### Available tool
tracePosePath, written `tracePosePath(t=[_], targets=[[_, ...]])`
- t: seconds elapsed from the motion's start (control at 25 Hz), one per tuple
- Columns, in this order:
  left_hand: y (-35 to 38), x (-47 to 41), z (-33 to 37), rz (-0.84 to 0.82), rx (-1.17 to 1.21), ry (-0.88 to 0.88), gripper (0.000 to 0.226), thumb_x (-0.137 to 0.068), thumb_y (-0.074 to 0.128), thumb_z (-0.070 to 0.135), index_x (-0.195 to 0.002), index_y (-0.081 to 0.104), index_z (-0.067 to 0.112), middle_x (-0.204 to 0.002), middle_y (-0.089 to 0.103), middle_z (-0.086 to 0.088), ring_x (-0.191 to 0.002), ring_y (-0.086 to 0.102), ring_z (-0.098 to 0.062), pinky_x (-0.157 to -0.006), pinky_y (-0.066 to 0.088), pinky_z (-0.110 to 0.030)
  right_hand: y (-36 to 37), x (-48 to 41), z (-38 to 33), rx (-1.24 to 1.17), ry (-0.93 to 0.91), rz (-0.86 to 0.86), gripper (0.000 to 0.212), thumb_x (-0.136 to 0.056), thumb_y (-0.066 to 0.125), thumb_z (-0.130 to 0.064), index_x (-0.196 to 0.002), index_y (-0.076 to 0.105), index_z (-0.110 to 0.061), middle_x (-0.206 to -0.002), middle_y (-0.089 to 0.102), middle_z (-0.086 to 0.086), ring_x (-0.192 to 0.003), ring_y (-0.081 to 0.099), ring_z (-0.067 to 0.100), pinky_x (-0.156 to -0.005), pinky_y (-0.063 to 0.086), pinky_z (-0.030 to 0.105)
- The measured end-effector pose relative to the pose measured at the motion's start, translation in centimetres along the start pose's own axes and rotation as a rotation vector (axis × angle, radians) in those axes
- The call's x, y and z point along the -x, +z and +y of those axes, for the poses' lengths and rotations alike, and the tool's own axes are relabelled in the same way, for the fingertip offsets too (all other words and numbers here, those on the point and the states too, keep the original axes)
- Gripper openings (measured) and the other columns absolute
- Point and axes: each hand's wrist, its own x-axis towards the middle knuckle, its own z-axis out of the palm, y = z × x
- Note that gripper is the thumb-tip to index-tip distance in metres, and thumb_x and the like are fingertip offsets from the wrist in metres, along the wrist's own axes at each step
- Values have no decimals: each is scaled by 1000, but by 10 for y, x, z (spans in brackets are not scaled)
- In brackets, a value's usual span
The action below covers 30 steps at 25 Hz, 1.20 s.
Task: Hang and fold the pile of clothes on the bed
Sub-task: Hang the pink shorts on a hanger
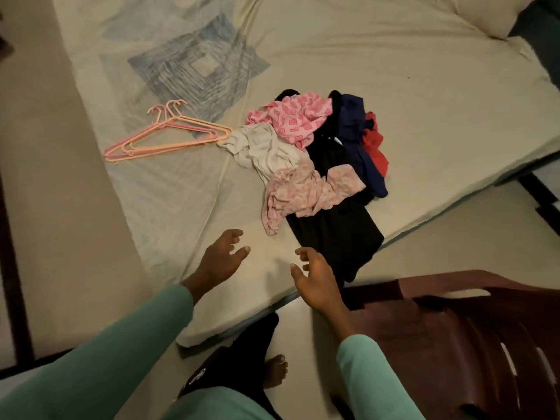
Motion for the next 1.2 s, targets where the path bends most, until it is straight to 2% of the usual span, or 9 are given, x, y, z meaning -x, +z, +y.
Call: tracePosePath(t=[0.16, 0.36, 0.44, 0.52, 0.68, 0.88, 1.0, 1.08, 1.2], targets=[[23, -99, 12, 6, 3, -84, 50, -98, 71, 31, -143, 52, 21, -138, 61, -4, -121, 61, -25, -97, 47, -32, -17, -92, -28, -92, 135, -62, 24, -101, 63, -28, -125, 62, -26, -114, 66, -5, -92, 64, 4, -71, 49, 18], [49, -210, 32, 100, 114, -167, 56, -92, 75, 29, -143, 52, 20, -140, 61, -1, -127, 59, -22, -105, 47, -35, -22, -201, -56, -114, 145, -108, 13, -101, 62, -24, -114, 64, -23, -102, 67, -13, -89, 65, 5, -66, 46, 9], [56, -240, 41, 86, 141, -192, 62, -90, 77, 28, -145, 50, 23, -138, 61, 0, -125, 59, -19, -105, 48, -37, -22, -238, -66, -148, 159, -103, 15, -100, 63, -24, -115, 61, -26, -100, 65, -15, -94, 67, 10, -74, 51, 14], [59, -261, 45, 20, 127, -179, 60, -87, 79, 24, -141, 53, 25, -125, 69, 2, -112, 66, -17, -99, 54, -37, -18, -269, -72, -182, 185, -105, 20, -98, 65, -24, -118, 61, -26, -102, 65, -13, -99, 68, 14, -88, 58, 33], [48, -271, 57, -180, 249, -86, 23, -88, 70, 22, -109, 77, 24, -94, 79, 0, -94, 75, -24, -90, 60, -49, -14, -298, -78, -368, 331, -50, 45, -91, 75, -24, -130, 53, -21, -107, 65, -3, -99, 71, 21, -87, 62, 52], [25, -222, 93, -270, 402, 146, 18, -96, 63, 3, -97, 76, 16, -92, 74, 1, -90, 70, -14, -84, 54, -29, -35, -292, -91, -513, 408, -14, 32, -94, 65, -3, -123, 61, -13, -106, 73, 19, -83, 71, 26, -76, 62, 44], [9, -192, 104, -124, 562, 119, 34, -94, 62, -6, -111, 76, 19, -108, 76, 3, -105, 71, -14, -92, 56, -28, -60, -272, -105, -496, 312, -34, 39, -92, 49, 12, -112, 69, -15, -103, 74, 23, -80, 71, 28, -72, 60, 38], [2, -180, 107, 62, 459, 118, 46, -89, 70, 0, -124, 68, 30, -122, 68, 9, -110, 65, -4, -89, 53, -20, -80, -254, -119, -608, 295, -72, 36, -95, 50, 12, -115, 71, -10, -110, 75, 25, -89, 73, 28, -79, 61, 38], [-7, -163, 118, 78, 256, 138, 50, -85, 83, 24, -128, 61, 36, -127, 59, 11, -114, 58, -1, -87, 45, -13, -111, -216, -147, -891, 241, -246, 34, -94, 66, -1, -127, 67, -1, -113, 72, 23, -94, 70, 29, -85, 61, 37]])
